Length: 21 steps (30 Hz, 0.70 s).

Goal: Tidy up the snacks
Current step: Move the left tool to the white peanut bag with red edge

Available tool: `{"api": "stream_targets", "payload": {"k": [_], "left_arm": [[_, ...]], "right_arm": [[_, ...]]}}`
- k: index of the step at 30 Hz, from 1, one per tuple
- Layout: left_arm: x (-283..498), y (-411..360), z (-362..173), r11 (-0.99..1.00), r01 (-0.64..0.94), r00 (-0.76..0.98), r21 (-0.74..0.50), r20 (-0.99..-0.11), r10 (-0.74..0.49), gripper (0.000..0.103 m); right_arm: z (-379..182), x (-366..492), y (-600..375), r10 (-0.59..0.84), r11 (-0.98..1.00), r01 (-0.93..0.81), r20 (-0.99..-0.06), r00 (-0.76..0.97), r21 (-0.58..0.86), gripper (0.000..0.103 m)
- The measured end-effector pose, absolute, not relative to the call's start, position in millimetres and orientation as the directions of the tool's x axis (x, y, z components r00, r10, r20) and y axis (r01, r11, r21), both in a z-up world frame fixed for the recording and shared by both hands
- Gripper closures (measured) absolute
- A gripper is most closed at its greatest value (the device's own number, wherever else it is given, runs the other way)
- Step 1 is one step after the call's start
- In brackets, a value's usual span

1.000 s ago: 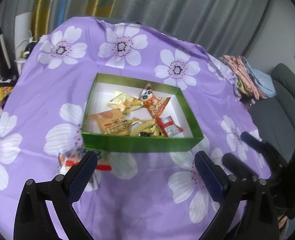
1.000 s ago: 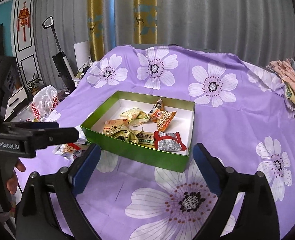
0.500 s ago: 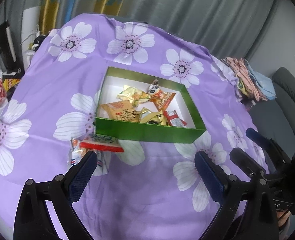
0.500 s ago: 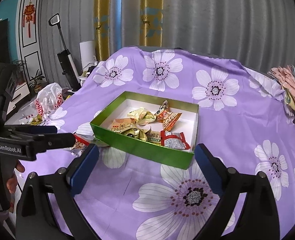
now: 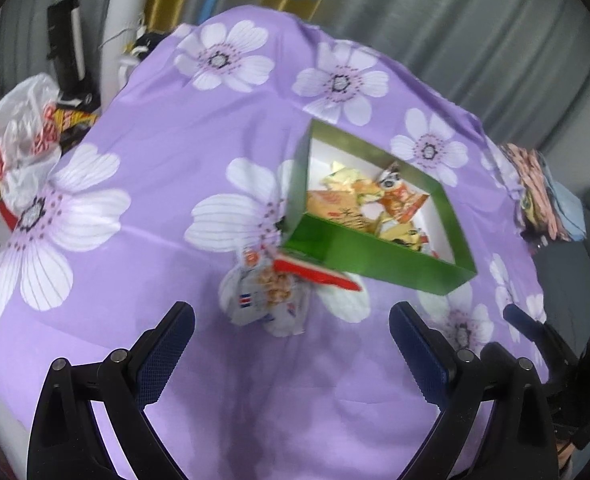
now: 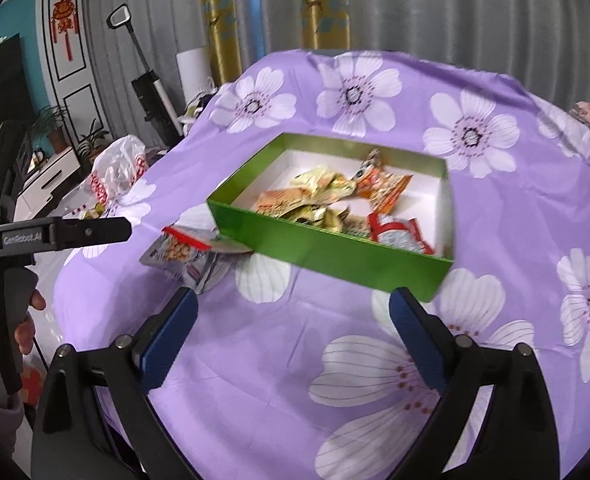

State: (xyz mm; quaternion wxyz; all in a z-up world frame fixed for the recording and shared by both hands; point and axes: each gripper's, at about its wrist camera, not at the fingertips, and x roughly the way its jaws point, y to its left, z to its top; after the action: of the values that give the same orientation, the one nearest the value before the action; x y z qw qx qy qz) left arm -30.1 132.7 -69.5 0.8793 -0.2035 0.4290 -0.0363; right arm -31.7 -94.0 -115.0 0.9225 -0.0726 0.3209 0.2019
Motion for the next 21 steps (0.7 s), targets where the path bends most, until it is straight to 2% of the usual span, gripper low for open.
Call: {"api": "stream_targets", "payload": {"k": [6, 16, 21], "left_arm": [[-29, 141, -89, 0.901, -0.135, 0.607, -0.412, -0.753, -0.254, 0.005], [-24, 136, -105, 0.958, -0.114, 0.600, -0.262, -0.787, -0.144, 0.005], [-13, 140, -110, 0.955, -0.100, 0.601, -0.279, -0.782, -0.165, 0.005]], "right_arm": [[-137, -29, -78, 0.423, 0.860, -0.504, -0.652, 0.629, 0.072, 0.006], [-180, -9, -34, 0.520, 0.783, -0.601, -0.699, 0.491, 0.160, 0.007], [-192, 10, -18, 0.567, 0.755, -0.620, -0.688, 0.453, 0.213, 0.009]]}}
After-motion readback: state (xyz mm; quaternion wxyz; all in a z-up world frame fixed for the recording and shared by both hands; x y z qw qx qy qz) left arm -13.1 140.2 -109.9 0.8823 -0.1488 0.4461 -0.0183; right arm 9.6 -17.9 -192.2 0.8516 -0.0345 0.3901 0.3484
